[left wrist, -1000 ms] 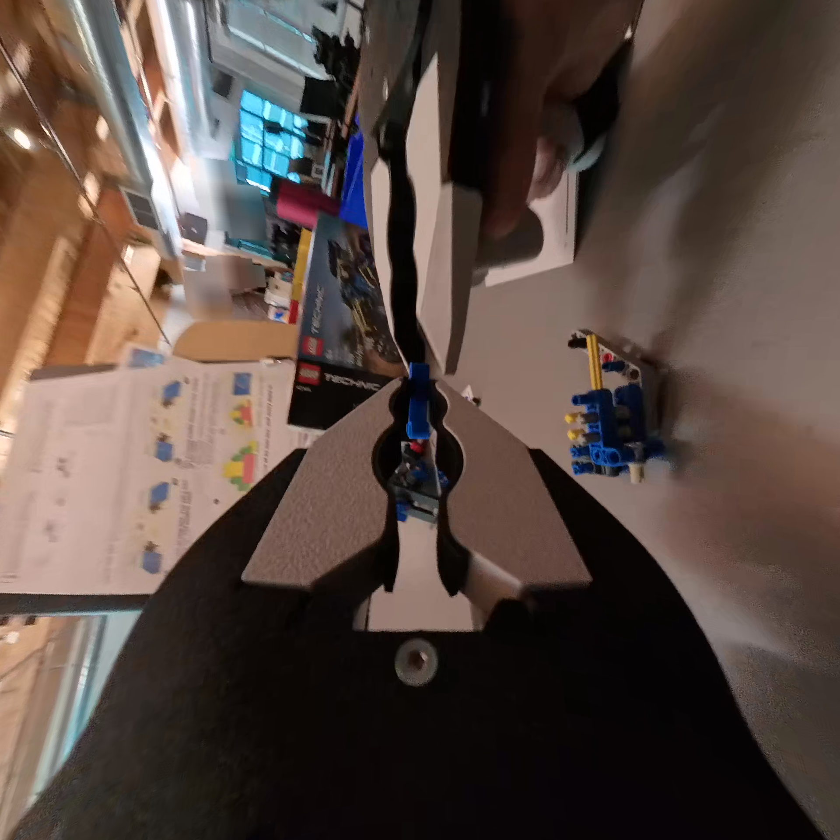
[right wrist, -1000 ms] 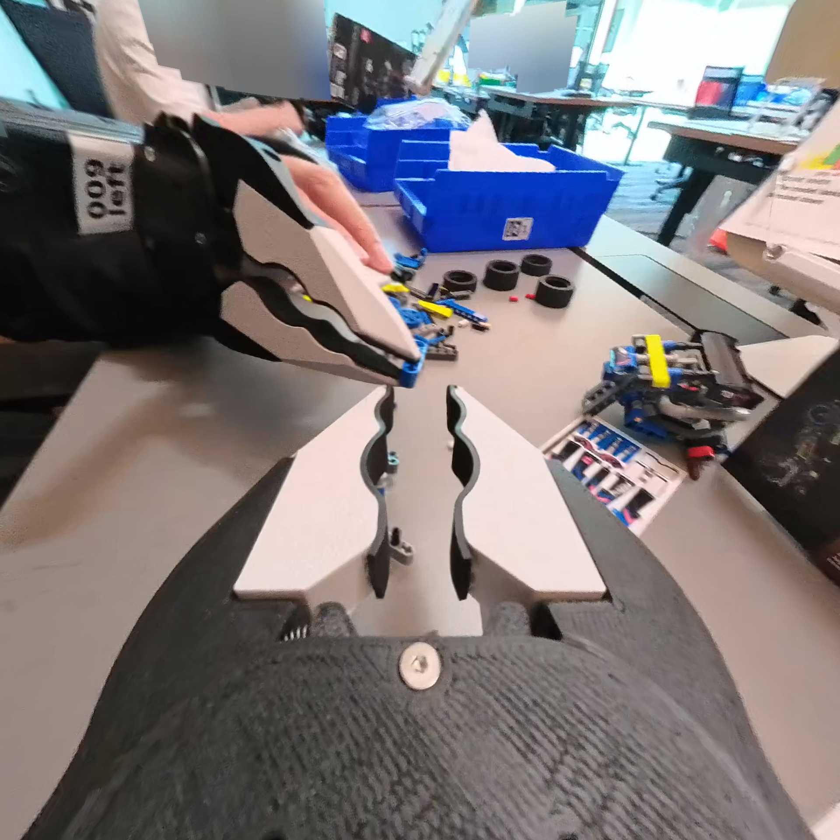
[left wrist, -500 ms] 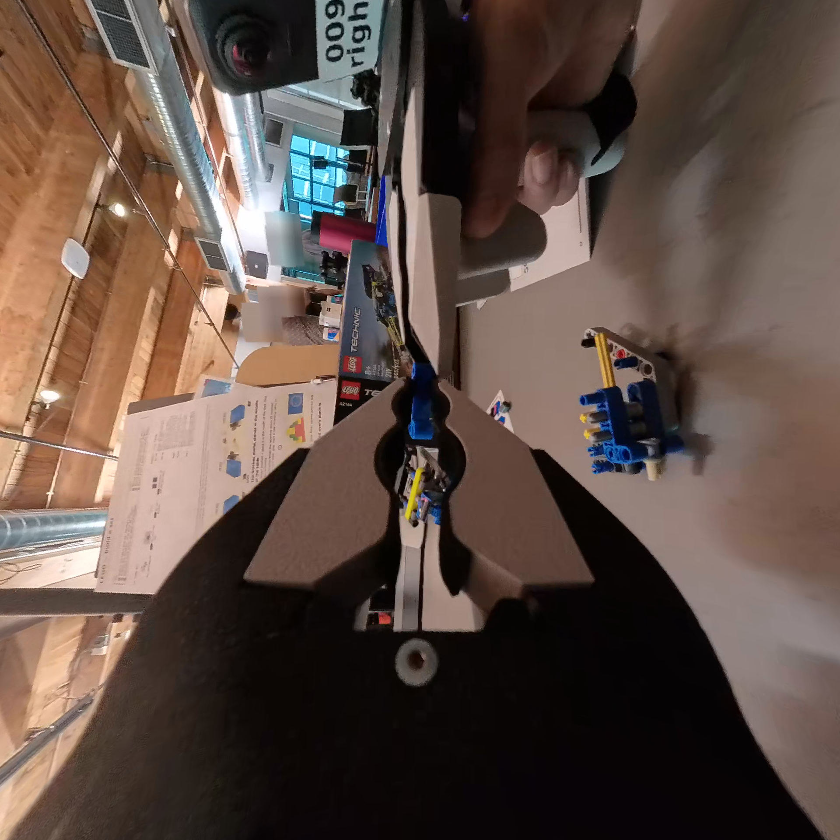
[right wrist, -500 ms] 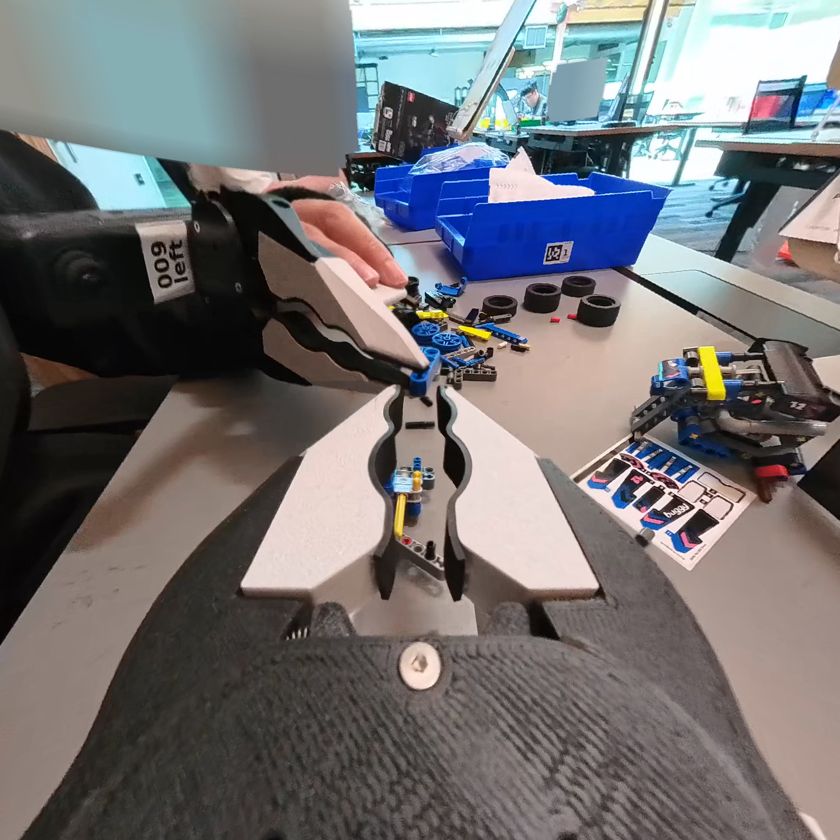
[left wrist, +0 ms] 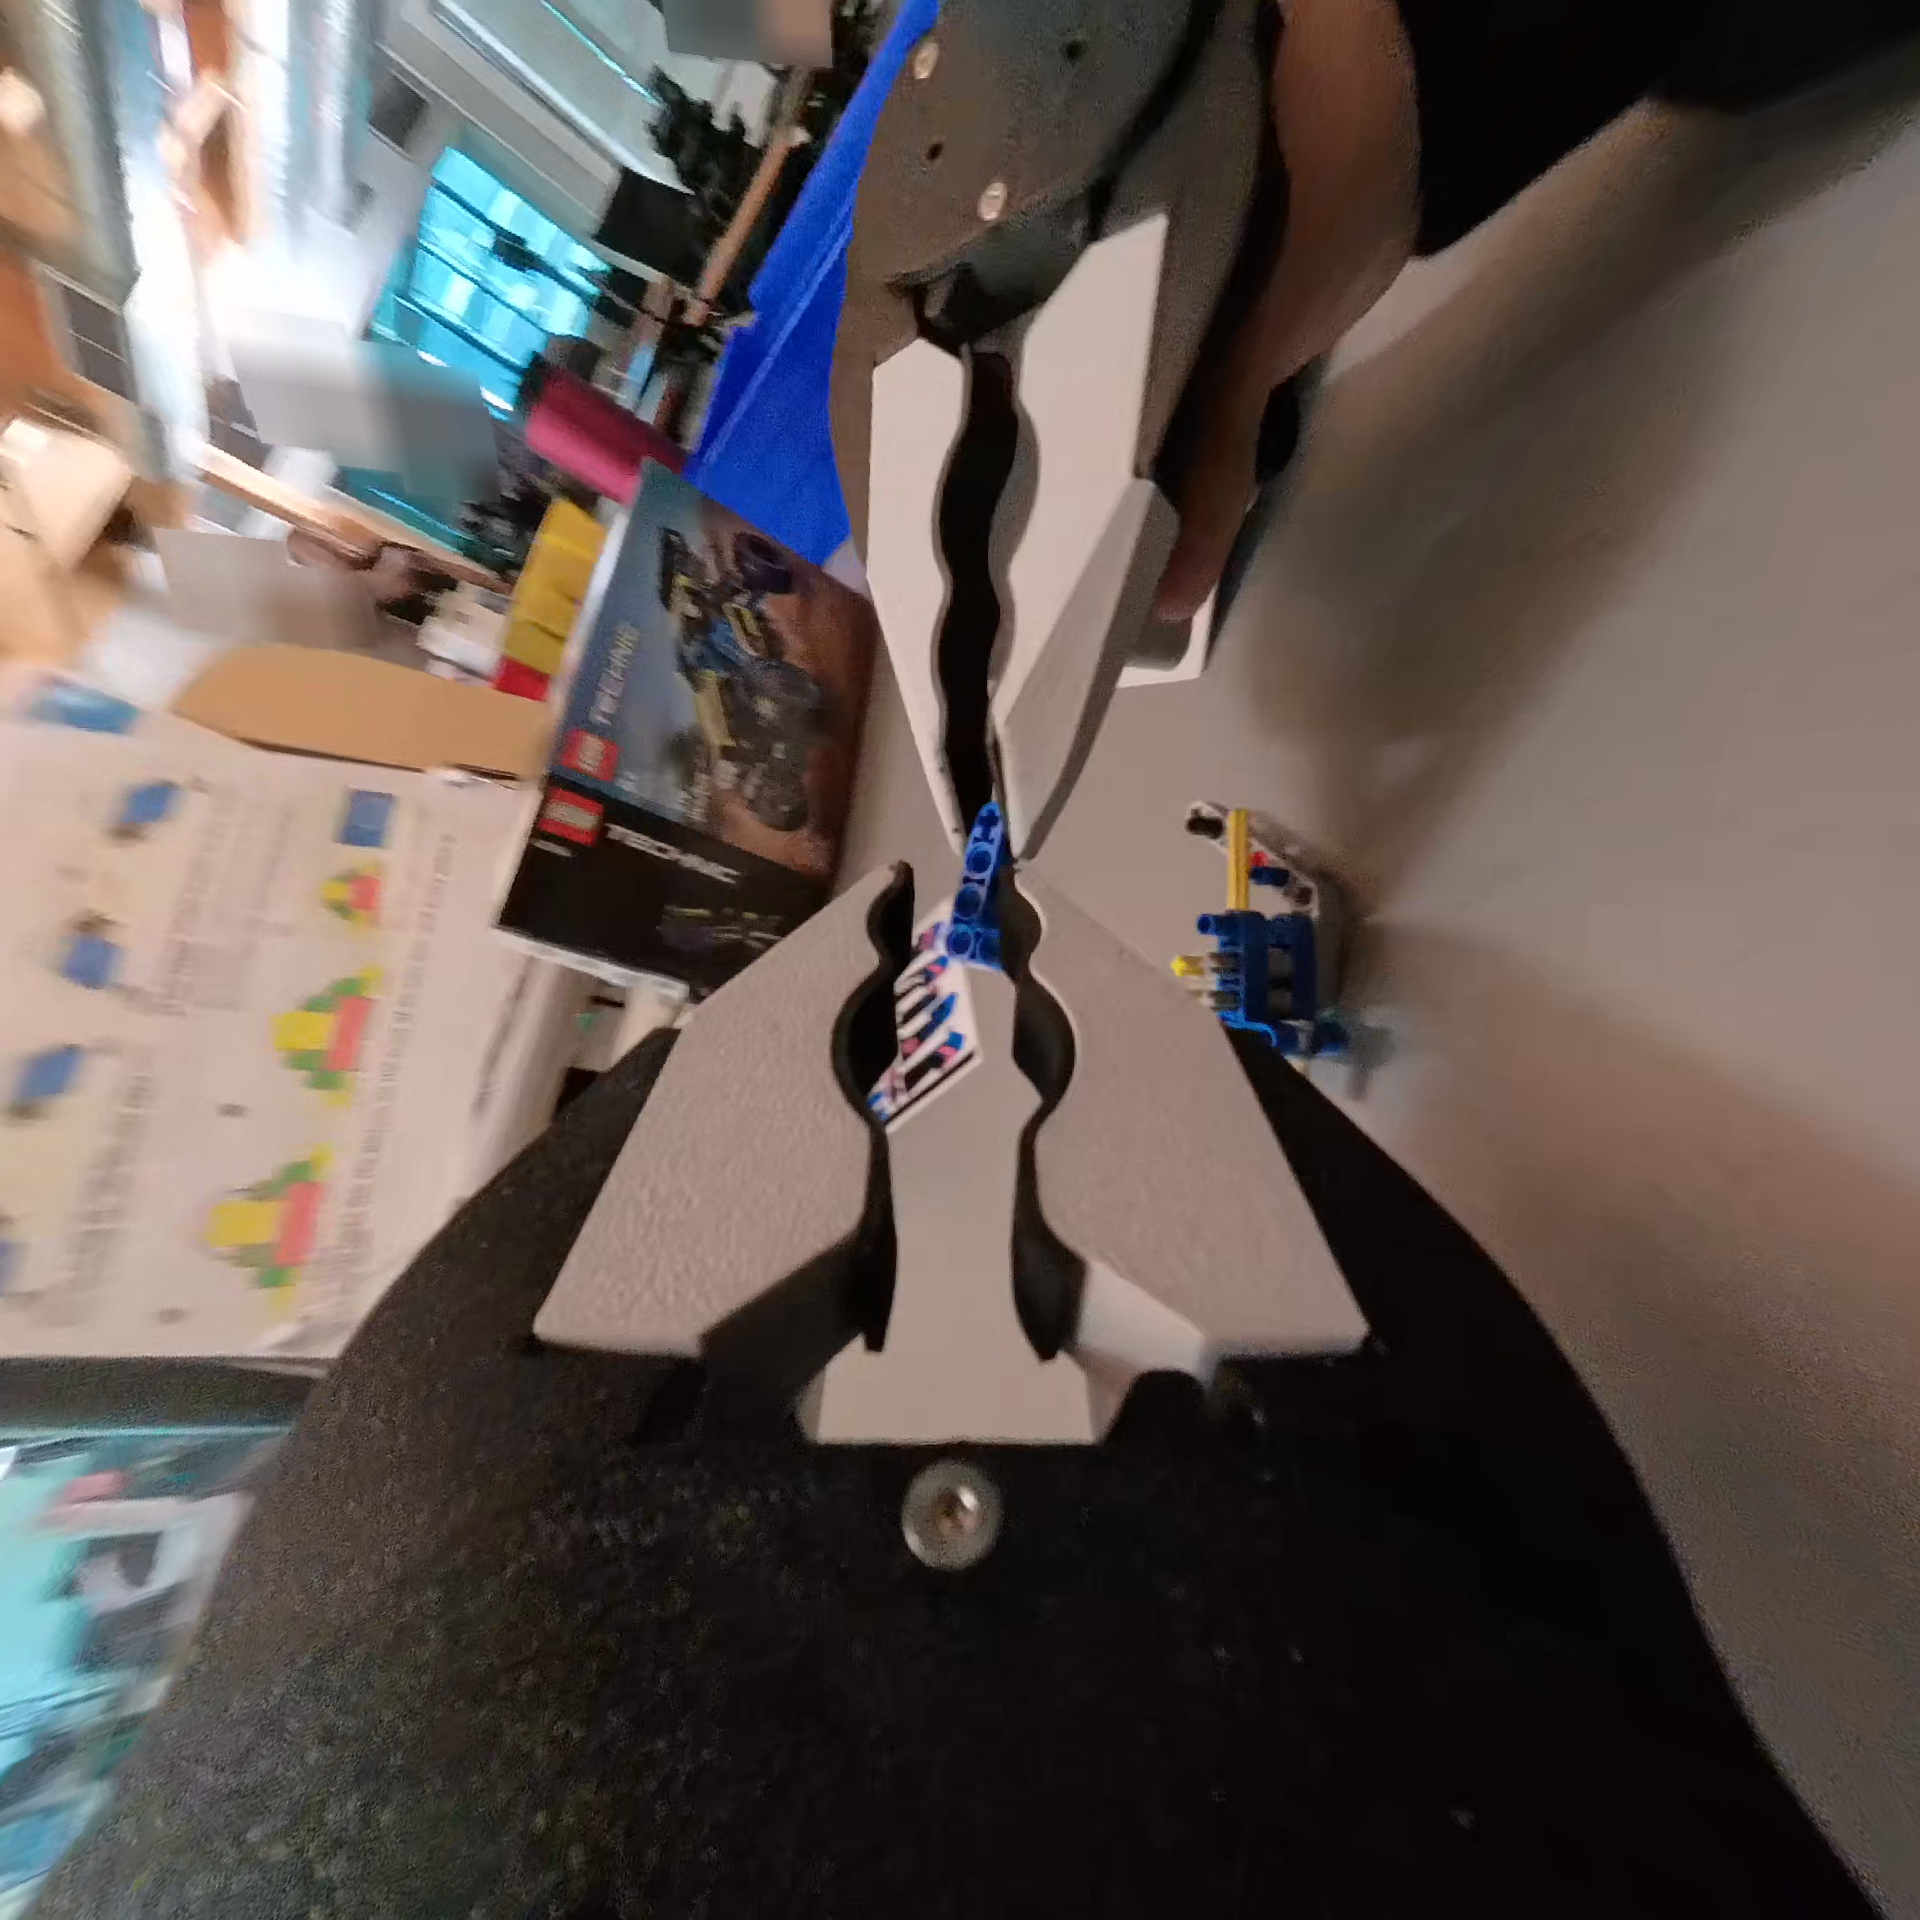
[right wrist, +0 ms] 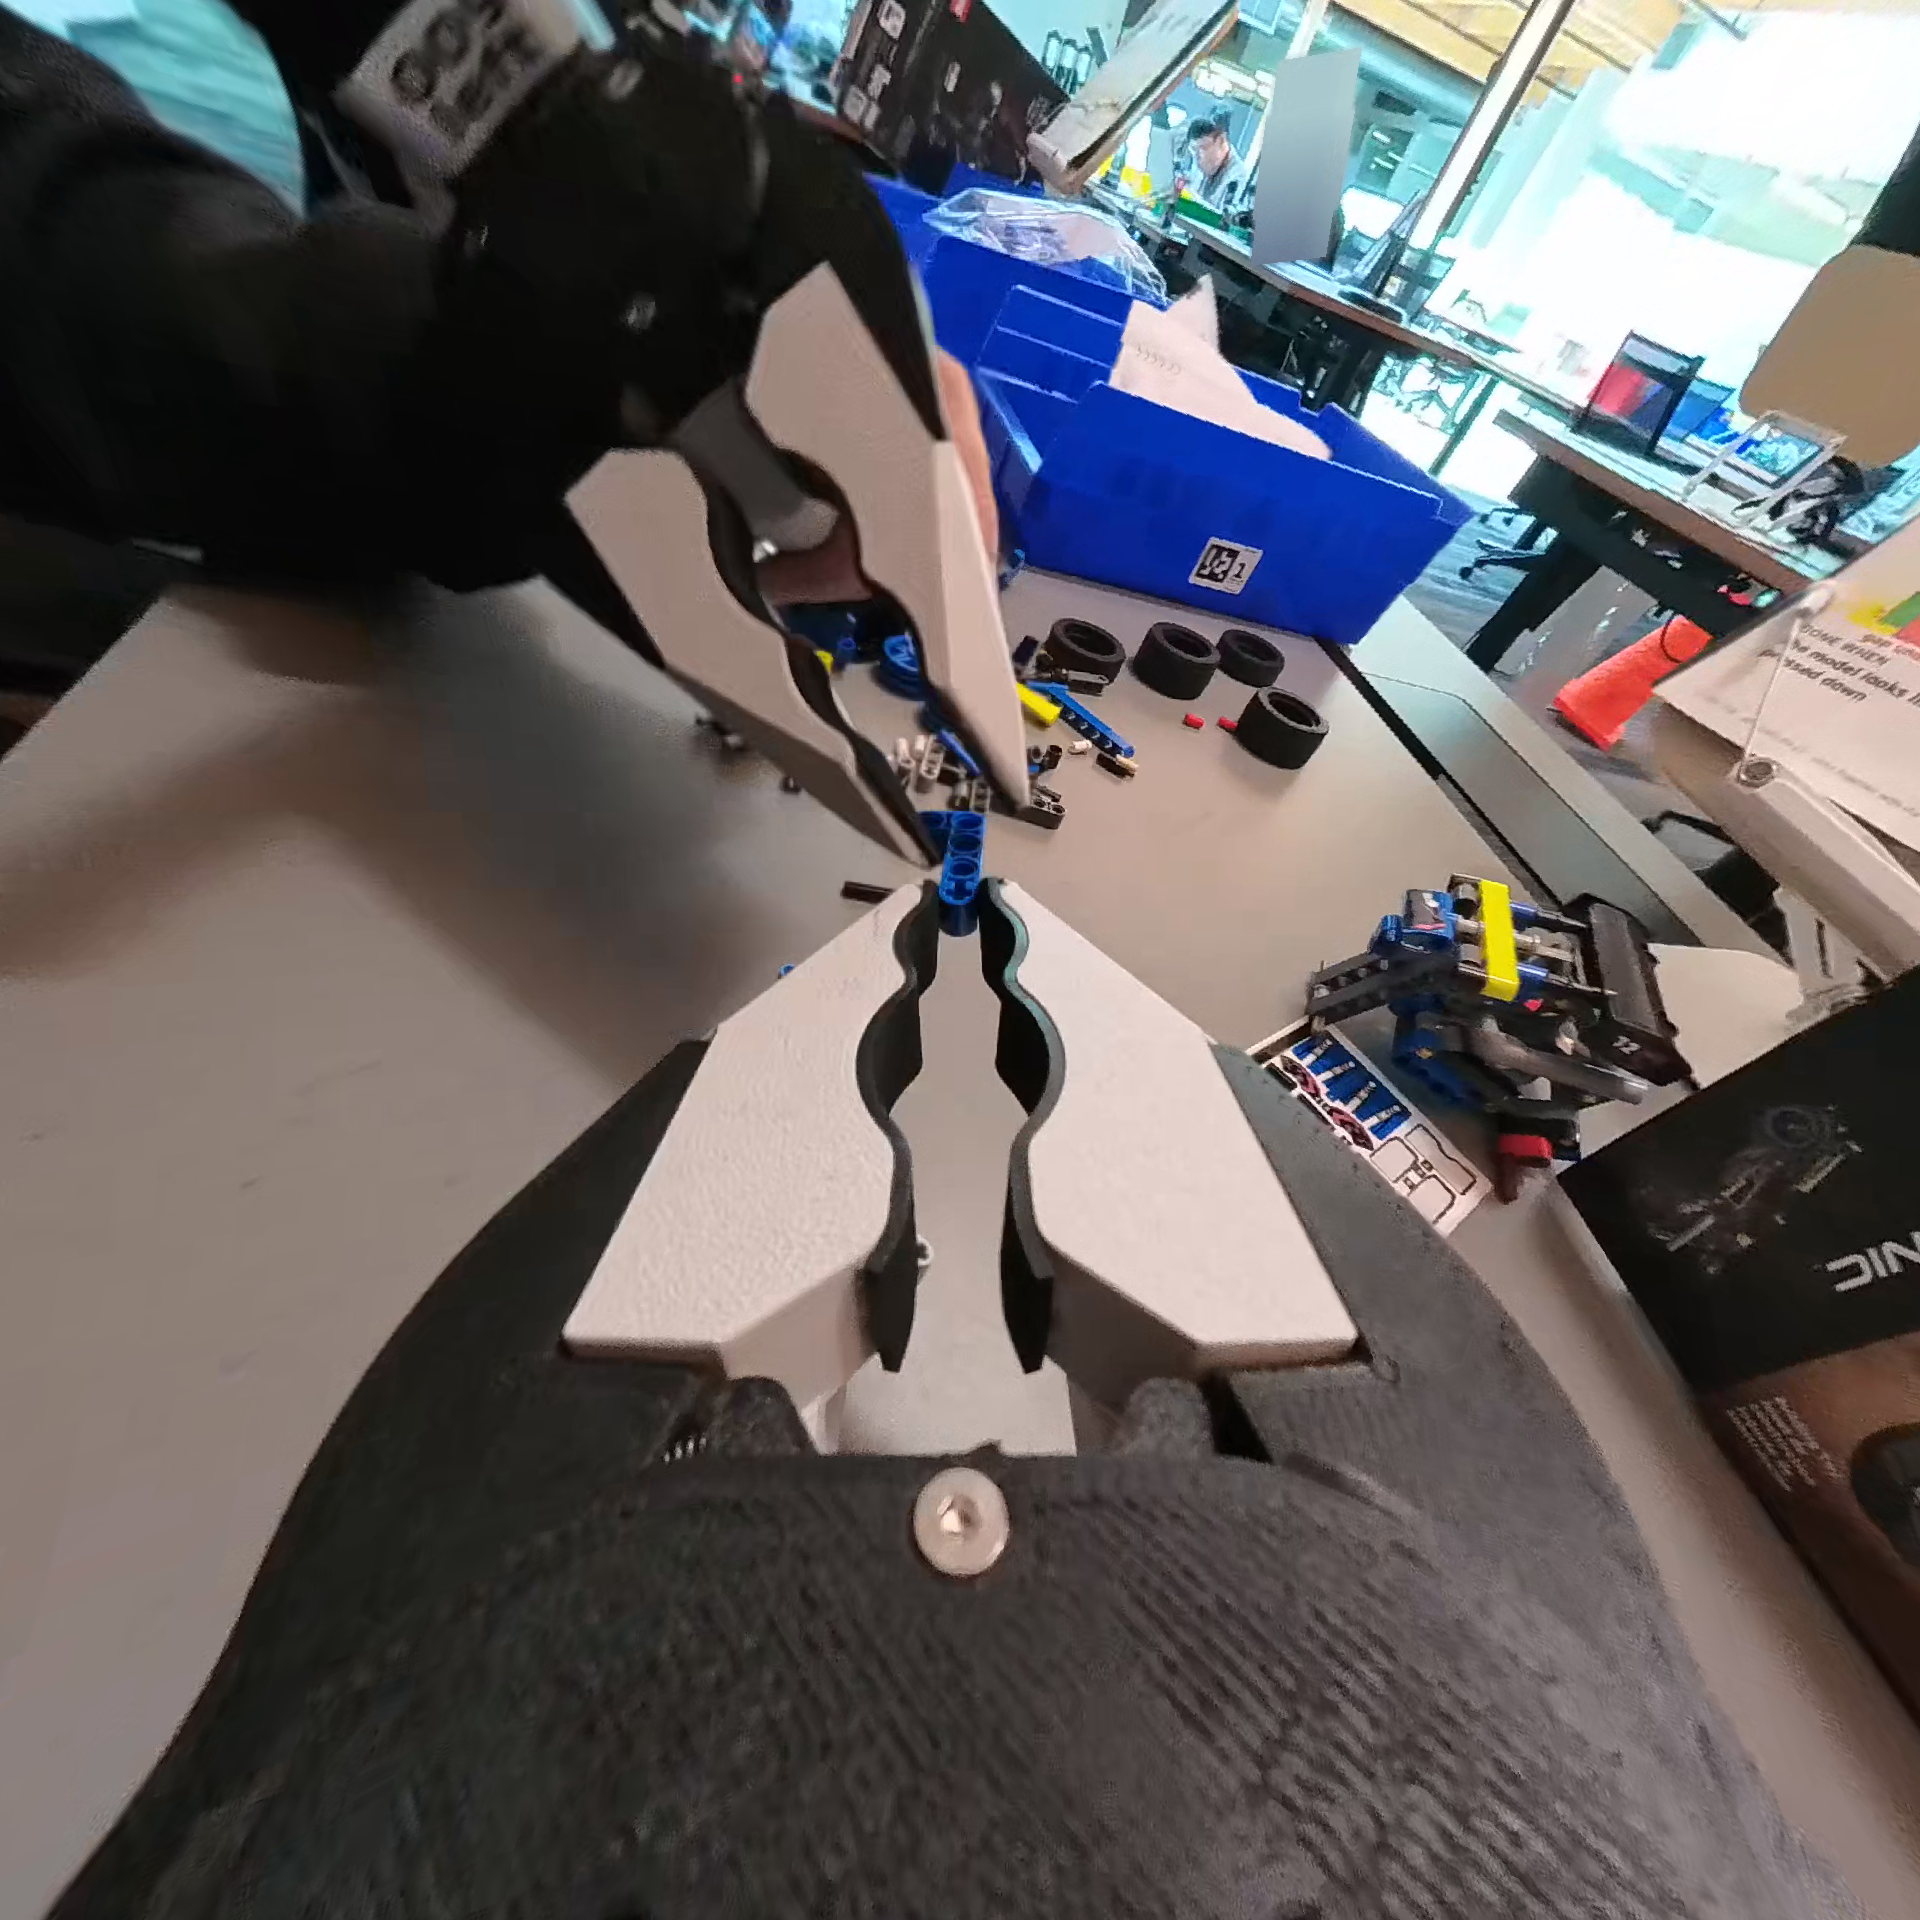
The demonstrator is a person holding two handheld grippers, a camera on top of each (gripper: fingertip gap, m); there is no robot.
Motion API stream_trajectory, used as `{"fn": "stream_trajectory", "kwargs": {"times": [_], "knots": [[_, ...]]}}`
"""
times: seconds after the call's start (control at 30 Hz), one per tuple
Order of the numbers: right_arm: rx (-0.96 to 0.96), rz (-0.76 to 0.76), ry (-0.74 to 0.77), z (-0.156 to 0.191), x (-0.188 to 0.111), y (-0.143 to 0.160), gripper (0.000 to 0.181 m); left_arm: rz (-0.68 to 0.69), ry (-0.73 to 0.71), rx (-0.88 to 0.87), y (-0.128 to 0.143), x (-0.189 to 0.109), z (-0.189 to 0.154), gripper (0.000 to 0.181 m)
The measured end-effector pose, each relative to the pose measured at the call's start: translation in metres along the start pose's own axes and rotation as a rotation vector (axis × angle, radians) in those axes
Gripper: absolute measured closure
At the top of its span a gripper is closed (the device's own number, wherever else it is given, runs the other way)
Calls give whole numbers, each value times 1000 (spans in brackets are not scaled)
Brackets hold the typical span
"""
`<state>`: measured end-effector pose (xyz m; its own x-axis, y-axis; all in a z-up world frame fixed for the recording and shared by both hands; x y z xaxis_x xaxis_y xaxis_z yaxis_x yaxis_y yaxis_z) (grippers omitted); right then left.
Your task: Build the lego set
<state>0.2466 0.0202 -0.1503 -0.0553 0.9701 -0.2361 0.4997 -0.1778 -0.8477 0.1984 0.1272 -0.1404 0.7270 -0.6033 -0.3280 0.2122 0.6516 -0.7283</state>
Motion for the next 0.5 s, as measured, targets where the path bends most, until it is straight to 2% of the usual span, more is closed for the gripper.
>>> {"fn": "stream_trajectory", "kwargs": {"times": [0.1,0.2,0.3,0.5], "knots": [[-52,28,-8,4,3,0,175,46,133,-80,2,-2,7,168],[-63,41,-14,6,6,-1,175,101,233,-60,2,-1,6,171],[-99,70,-16,8,7,1,175,152,277,-36,3,2,6,177],[-158,93,-21,12,10,-3,175,262,325,-4,4,11,2,174]]}}
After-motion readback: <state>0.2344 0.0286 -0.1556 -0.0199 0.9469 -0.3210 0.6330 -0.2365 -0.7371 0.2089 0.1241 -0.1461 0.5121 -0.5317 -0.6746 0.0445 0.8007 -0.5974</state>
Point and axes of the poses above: each gripper's, where its closed fingertips meet, x out along the fingers, y out of its underside, z = x × y across the jaws, the point moved 7 cm from there along -x, back along the fingers, and after that the axes turned 12 degrees about -x, right-handed, at the moved point
